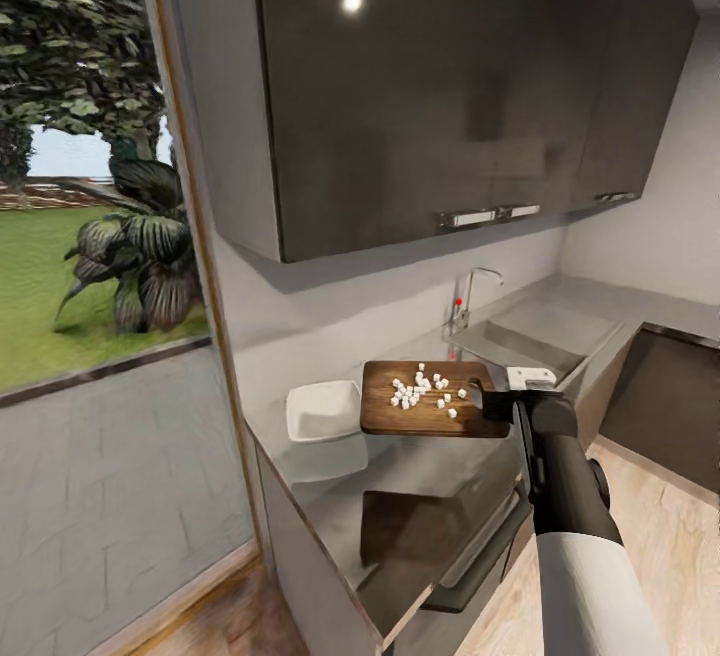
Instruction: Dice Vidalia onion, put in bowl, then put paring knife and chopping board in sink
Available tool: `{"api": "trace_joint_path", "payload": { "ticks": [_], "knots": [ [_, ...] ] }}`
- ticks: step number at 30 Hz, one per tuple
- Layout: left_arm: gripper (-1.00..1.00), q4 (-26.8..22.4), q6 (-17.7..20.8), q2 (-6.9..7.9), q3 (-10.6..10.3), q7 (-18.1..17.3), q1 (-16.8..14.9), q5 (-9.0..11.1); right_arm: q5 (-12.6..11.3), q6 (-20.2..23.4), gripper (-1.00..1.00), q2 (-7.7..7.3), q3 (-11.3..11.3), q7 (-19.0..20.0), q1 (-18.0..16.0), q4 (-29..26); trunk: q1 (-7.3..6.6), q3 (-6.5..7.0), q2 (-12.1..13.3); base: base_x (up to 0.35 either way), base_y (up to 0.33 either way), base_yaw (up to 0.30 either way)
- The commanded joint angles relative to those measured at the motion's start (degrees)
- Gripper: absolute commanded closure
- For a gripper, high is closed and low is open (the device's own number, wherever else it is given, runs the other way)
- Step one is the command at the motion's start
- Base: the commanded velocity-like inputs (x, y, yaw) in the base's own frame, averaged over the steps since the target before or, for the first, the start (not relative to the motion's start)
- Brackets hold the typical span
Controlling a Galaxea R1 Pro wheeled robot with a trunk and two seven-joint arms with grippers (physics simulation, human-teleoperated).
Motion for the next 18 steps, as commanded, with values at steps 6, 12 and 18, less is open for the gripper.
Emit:
{"api": "trace_joint_path", "payload": {
  "ticks": [6, 12, 18],
  "knots": [
    [-1.00, -0.03, -0.11, 0.06, -0.37, 0.25, 0.02, 0.54, 0.63, 0.15, 1.00, 0.08, -0.14, 0.58, -0.03, -0.02, 0.03, -0.01, -0.03, 0.178, 0.216, -0.129],
    [-1.00, 0.00, -0.11, 0.09, -0.37, 0.25, 0.02, 0.54, 0.63, 0.15, 1.00, 0.08, -0.14, 0.58, -0.03, 0.02, 0.03, -0.01, -0.03, 0.233, 0.224, -0.071],
    [-1.00, 0.04, -0.11, 0.09, -0.37, 0.25, 0.02, 0.54, 0.63, 0.15, 1.00, 0.08, -0.14, 0.58, -0.03, 0.36, 0.03, -0.01, -0.03, 0.037, 0.303, -0.002]
  ]
}}
